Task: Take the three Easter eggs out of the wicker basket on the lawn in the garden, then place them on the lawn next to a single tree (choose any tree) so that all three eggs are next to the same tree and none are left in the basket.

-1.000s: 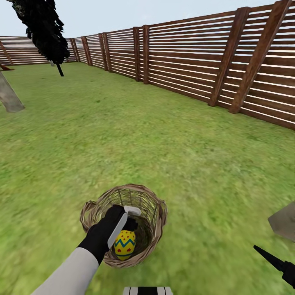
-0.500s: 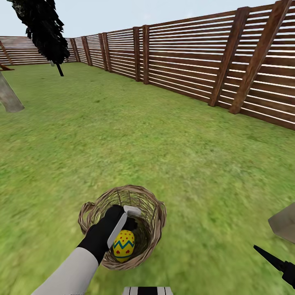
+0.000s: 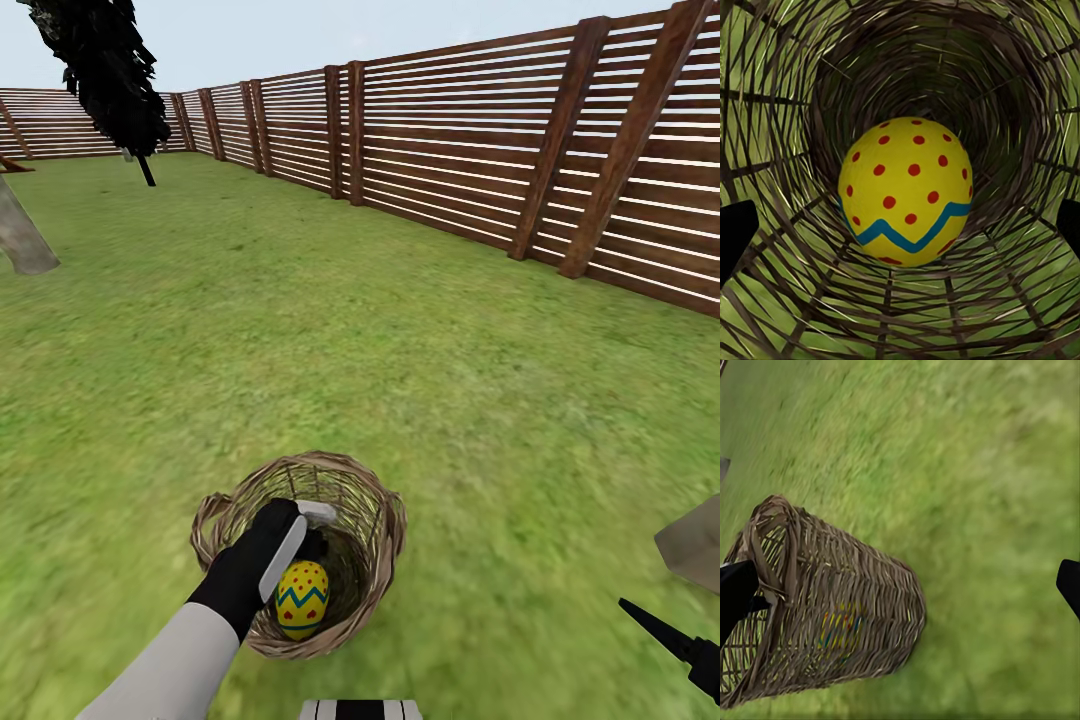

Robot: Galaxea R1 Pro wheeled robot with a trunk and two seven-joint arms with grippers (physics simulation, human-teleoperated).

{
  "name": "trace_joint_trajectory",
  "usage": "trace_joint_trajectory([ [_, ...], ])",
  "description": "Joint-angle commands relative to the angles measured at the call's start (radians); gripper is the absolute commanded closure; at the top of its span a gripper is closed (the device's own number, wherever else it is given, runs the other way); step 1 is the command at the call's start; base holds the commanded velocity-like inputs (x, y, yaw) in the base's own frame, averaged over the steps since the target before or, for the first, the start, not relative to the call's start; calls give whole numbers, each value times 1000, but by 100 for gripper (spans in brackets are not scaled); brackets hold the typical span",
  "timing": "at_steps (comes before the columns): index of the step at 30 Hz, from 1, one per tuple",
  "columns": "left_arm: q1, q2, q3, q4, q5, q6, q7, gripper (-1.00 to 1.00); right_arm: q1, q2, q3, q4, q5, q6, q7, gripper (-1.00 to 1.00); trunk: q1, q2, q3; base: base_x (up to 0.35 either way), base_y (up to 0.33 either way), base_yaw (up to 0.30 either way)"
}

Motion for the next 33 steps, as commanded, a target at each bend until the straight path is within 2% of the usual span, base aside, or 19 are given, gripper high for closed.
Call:
trace_joint_trajectory([
  [1,-1,0,-2,-1,12,2,12,-100,0,0,0,0,-3,5,0,-100,0,0,-1,0,0,0],
  [13,-1,0,-3,-1,37,3,16,-100,0,0,0,0,-3,5,2,-100,0,0,-1,0,0,0],
  [33,-1,-7,-5,-2,39,4,16,-100,0,-2,0,0,-3,5,5,-100,9,-5,-78,0,0,0],
])
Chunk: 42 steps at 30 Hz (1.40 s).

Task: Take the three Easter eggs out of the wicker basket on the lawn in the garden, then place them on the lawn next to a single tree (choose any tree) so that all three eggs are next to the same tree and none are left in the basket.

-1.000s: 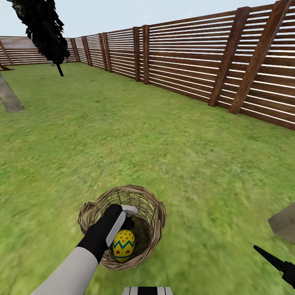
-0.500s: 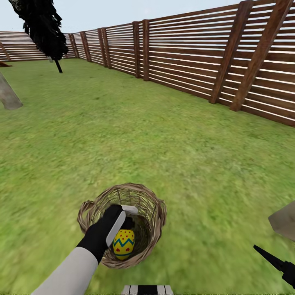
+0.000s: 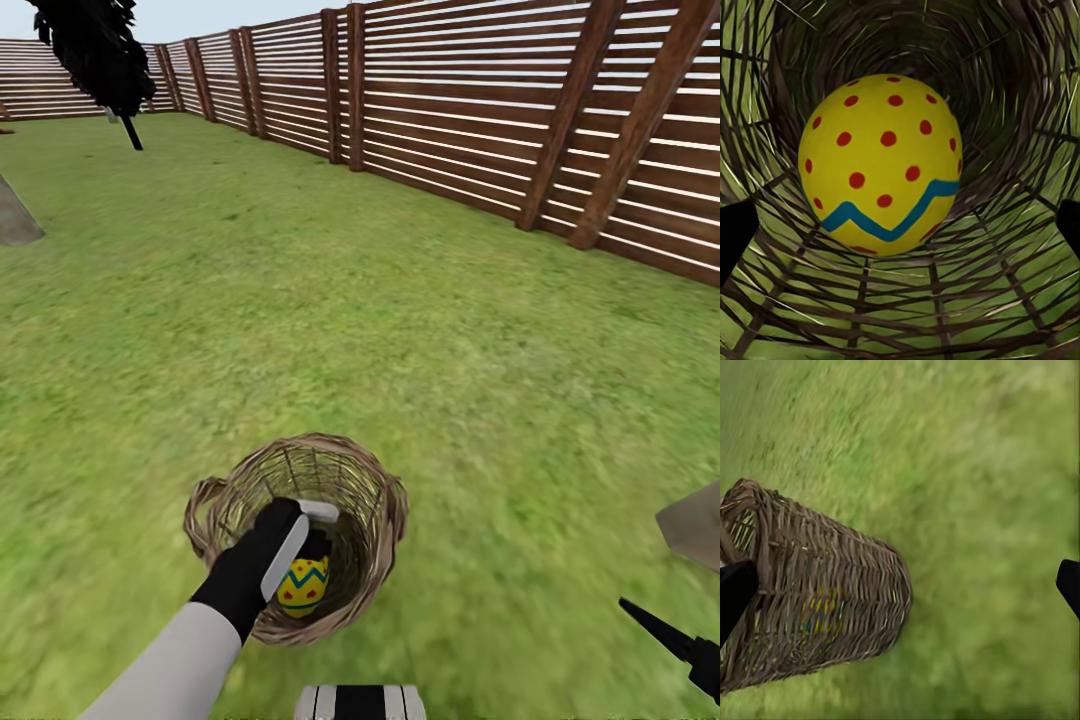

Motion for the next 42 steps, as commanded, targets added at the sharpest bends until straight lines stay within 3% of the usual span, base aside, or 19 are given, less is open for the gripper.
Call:
trace_joint_trajectory([
  [1,-1,-1,-2,-1,10,2,10,-100,0,0,0,0,-4,6,1,-100,0,-1,-5,0,0,0],
  [22,-13,2,-4,-6,14,-2,10,-100,0,2,9,0,6,4,-1,-100,10,-5,-86,0,0,0],
  [34,-13,5,-4,-12,13,-4,9,-100,0,3,9,0,4,4,-1,-100,10,-5,-86,0,0,0],
  [39,-13,7,-6,-12,12,-27,9,-100,0,3,9,0,3,4,-1,-100,12,-7,-105,0,0,0],
  [42,-12,7,-7,-12,13,-37,8,-100,0,3,9,0,3,4,-1,-100,12,-7,-105,0,0,0],
])
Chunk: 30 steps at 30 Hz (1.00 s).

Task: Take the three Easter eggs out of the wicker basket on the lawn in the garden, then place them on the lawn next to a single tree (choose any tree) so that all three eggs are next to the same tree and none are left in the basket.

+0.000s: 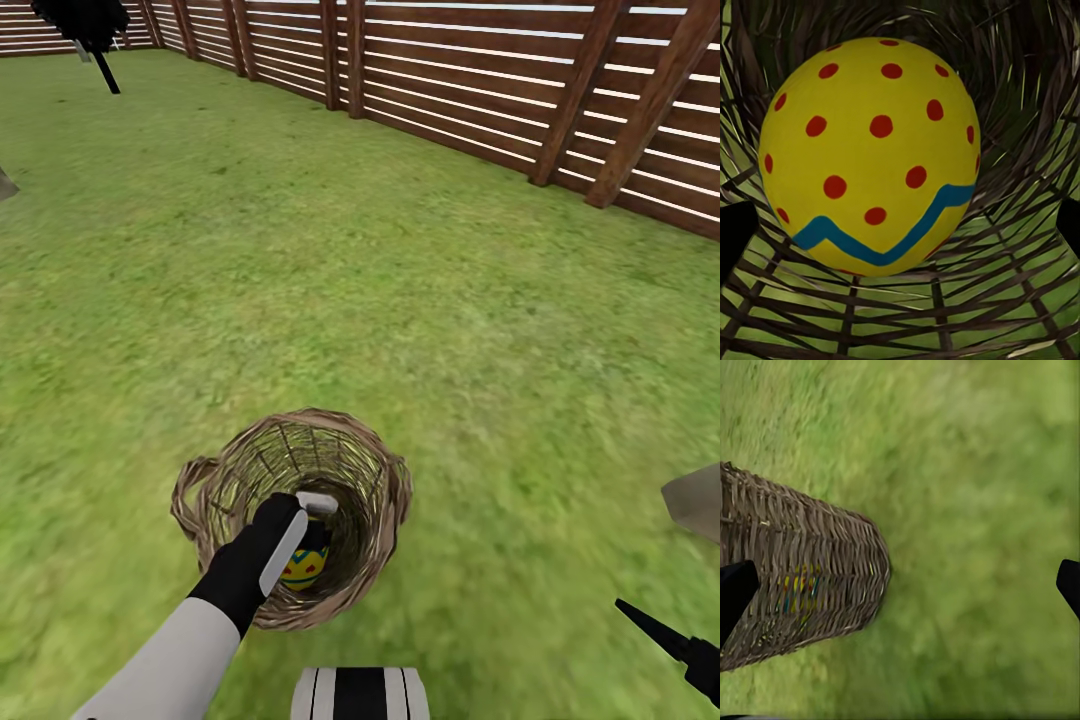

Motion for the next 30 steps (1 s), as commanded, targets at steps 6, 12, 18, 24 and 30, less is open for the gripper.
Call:
trace_joint_trajectory([
  [6,0,2,-7,-1,9,-24,7,-100,0,0,0,0,-3,5,0,-100,0,0,-1,0,0,0],
  [12,1,3,-8,4,7,-51,6,-100,0,0,-1,0,-6,5,0,-100,0,0,-1,0,0,0],
  [18,1,3,-9,8,6,-71,5,-100,0,-1,-1,0,-9,5,1,-100,0,0,-1,0,0,0],
  [24,1,4,-8,9,6,-76,1,-100,1,-1,-7,-9,-12,3,9,-100,0,0,-1,0,0,0],
  [30,1,4,-9,8,6,-76,-1,-100,2,-1,-10,-15,-11,4,108,-100,0,0,-1,0,0,0],
])
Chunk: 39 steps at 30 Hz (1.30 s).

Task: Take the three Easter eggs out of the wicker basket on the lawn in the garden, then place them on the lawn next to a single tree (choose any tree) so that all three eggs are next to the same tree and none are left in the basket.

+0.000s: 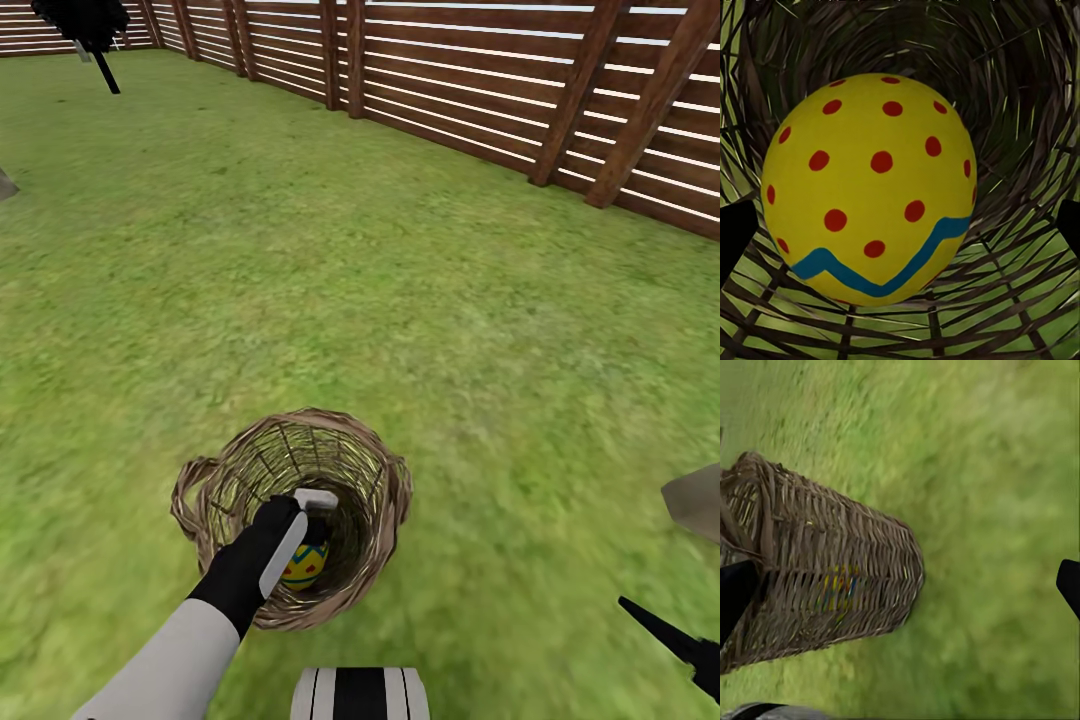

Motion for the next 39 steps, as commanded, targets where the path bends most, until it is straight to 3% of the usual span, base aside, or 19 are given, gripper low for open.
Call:
trace_joint_trajectory([
  [1,-1,0,-2,-1,11,2,9,-100,1,0,-1,-1,-4,7,11,-100,0,0,-4,0,0,0],
  [8,0,0,-3,-4,11,-9,8,-100,1,-1,-2,-1,-2,9,45,-100,3,-2,-31,0,0,0],
  [14,0,0,-3,0,10,-40,12,-100,2,-1,-3,-2,-2,9,49,-100,3,-2,-31,0,0,0],
  [28,0,1,7,1,5,-47,25,-100,1,-1,-3,-1,0,10,50,-100,3,-2,-31,0,0,0],
  [33,0,0,8,1,4,-47,25,-100,1,-1,-3,-2,0,10,50,-100,6,-3,-51,0,0,0],
  [39,0,0,9,1,4,-47,26,-100,1,-1,-3,-2,0,10,50,-100,6,-3,-51,0,0,0],
])
